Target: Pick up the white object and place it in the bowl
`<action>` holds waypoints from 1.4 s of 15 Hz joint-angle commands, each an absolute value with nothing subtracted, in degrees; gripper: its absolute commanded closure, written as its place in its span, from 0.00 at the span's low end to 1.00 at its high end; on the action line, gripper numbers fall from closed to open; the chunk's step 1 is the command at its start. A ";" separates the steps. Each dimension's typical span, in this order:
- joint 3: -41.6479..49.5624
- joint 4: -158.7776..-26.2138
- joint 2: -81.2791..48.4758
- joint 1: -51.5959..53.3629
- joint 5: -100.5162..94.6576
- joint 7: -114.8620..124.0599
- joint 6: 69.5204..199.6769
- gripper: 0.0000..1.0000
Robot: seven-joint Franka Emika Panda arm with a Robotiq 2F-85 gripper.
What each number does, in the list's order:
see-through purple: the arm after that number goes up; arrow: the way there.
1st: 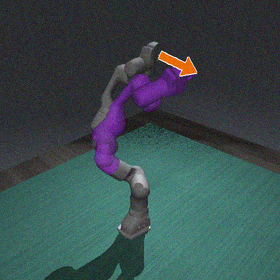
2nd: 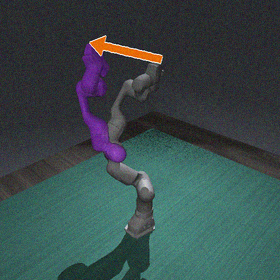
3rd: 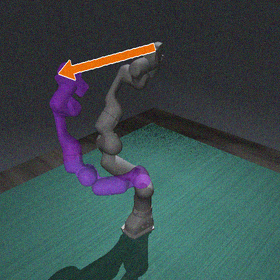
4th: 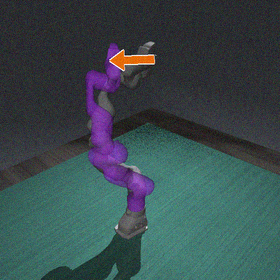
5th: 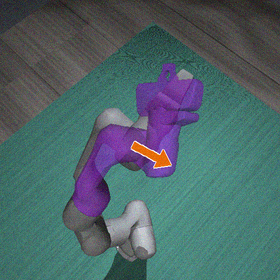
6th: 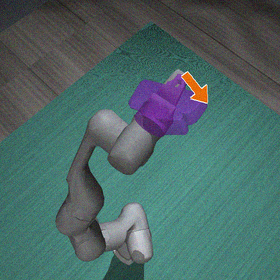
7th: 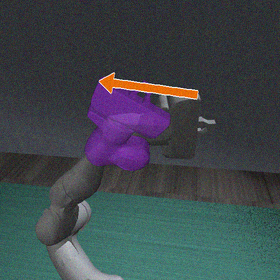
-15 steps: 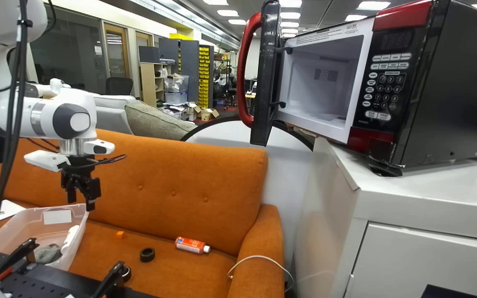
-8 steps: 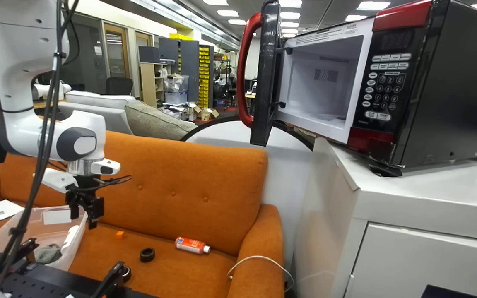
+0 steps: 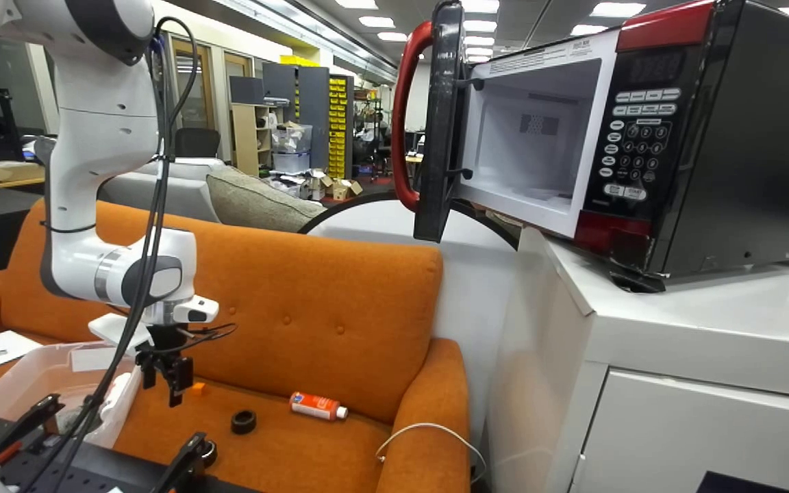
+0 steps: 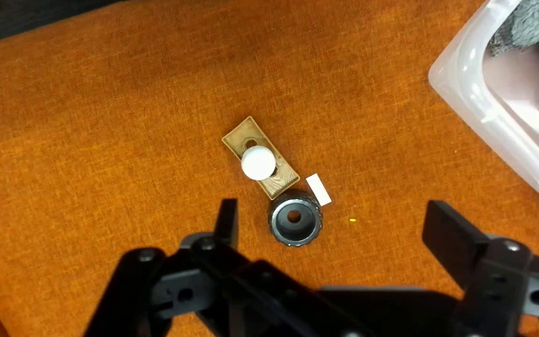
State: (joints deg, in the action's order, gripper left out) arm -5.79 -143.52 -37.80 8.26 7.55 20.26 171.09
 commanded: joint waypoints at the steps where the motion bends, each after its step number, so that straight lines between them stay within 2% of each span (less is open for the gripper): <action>1: -5.46 -143.31 -37.74 9.04 9.19 19.01 170.92 0.00; 6: -4.87 -143.17 -38.26 9.51 9.41 19.46 171.76 0.00; 11: -6.03 -140.37 -44.57 6.80 9.76 17.40 174.86 0.00; 18: -3.60 -132.90 -56.30 8.63 9.15 16.38 177.54 0.00; 21: -4.07 -133.73 -55.55 8.26 9.80 16.85 176.09 0.00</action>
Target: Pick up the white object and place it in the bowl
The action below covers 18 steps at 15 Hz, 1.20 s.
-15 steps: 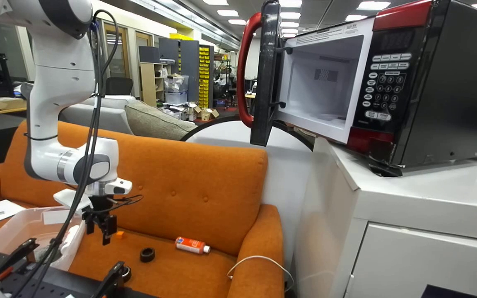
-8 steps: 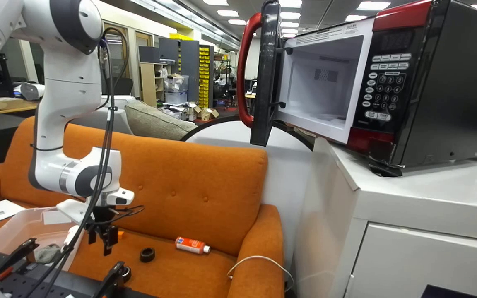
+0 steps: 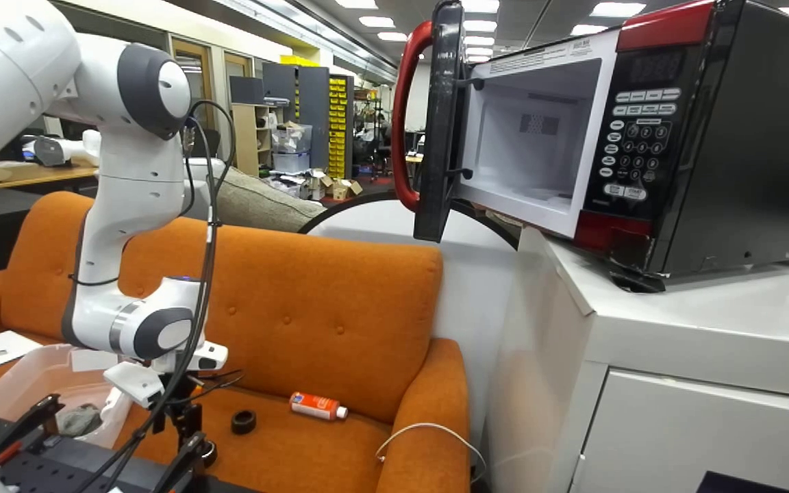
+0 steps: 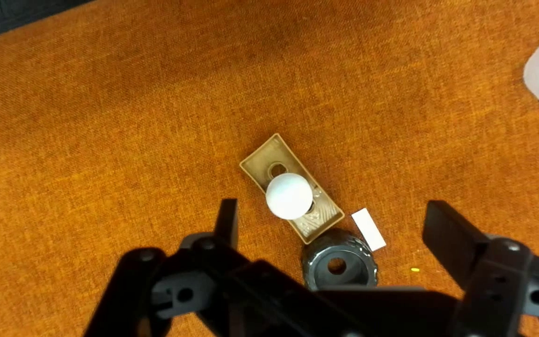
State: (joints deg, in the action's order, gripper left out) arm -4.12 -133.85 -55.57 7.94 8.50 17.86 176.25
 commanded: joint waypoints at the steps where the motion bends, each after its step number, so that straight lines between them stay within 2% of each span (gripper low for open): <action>1: -4.07 -133.73 -55.45 8.28 9.80 16.85 176.09 0.00; 9: -5.02 -132.78 -57.52 7.61 9.92 16.73 176.04 0.00; 18: -1.64 -124.24 -66.00 9.51 9.87 17.39 174.85 0.00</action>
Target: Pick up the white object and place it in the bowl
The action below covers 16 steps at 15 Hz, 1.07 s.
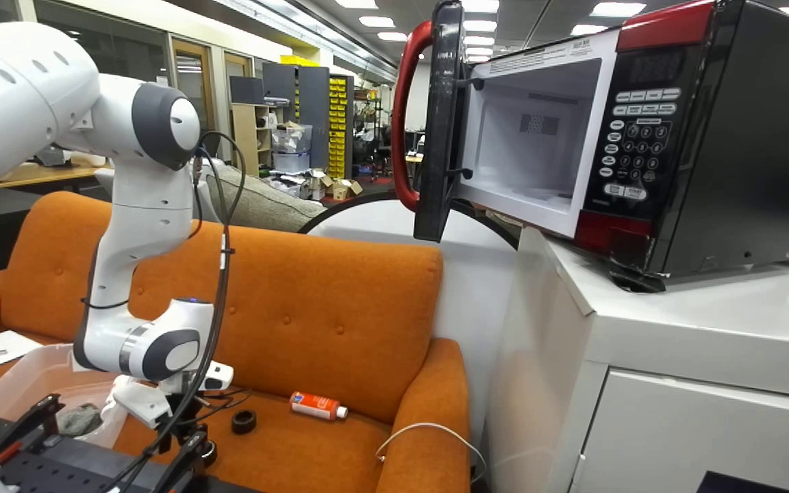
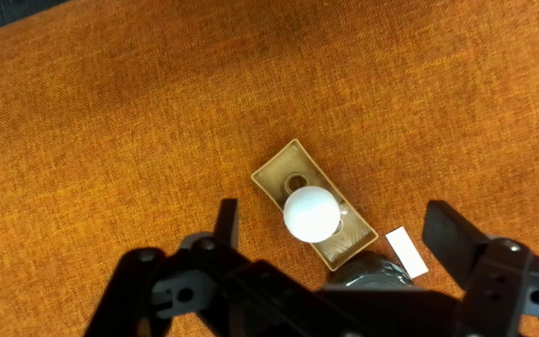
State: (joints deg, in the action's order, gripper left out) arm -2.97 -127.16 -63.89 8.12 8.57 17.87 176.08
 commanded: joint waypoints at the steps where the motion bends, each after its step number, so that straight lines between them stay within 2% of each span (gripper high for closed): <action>1: -1.21 -123.38 -66.86 9.71 9.91 17.51 174.70 0.00; 16: -0.07 -116.44 -73.12 10.94 9.71 17.74 171.45 0.00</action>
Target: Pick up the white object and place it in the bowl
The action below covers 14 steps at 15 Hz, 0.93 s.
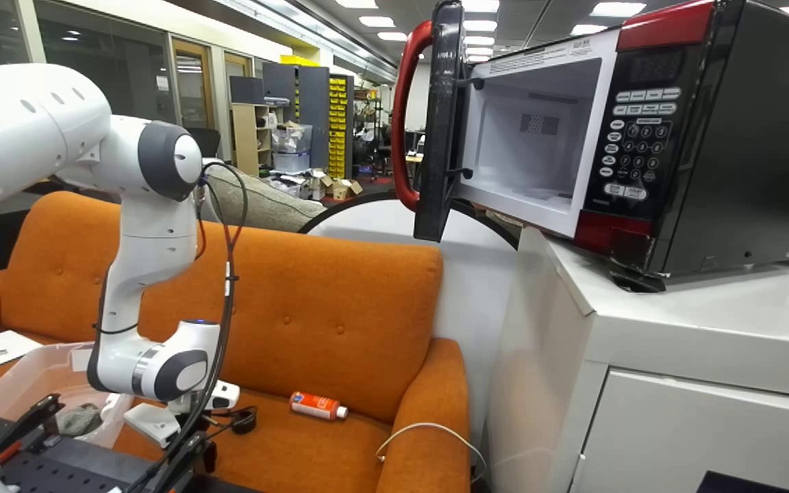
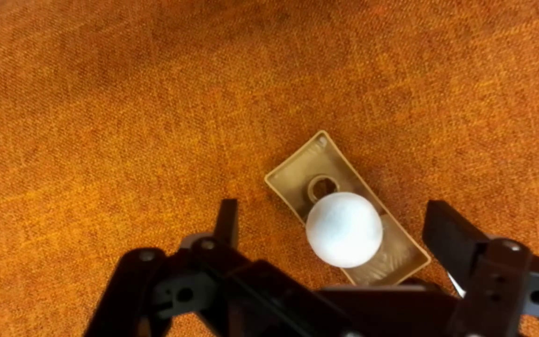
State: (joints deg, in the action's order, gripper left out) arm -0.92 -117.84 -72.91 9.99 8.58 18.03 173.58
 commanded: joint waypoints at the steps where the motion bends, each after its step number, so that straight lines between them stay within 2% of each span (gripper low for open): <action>1: 0.08 -116.17 -73.07 10.90 9.70 17.76 171.13 0.00; 2: 0.26 -115.86 -73.02 10.83 9.71 17.78 171.05 0.04; 4: 0.54 -115.37 -73.04 10.71 9.59 17.61 171.27 0.29; 7: 0.49 -114.97 -73.10 10.33 9.59 17.49 171.03 0.48; 11: 0.07 -115.37 -72.92 9.55 9.53 17.12 170.43 0.51; 13: 0.09 -115.59 -72.85 9.41 9.52 17.08 170.19 0.47; 14: 0.07 -115.59 -72.85 9.31 9.53 17.07 169.97 0.49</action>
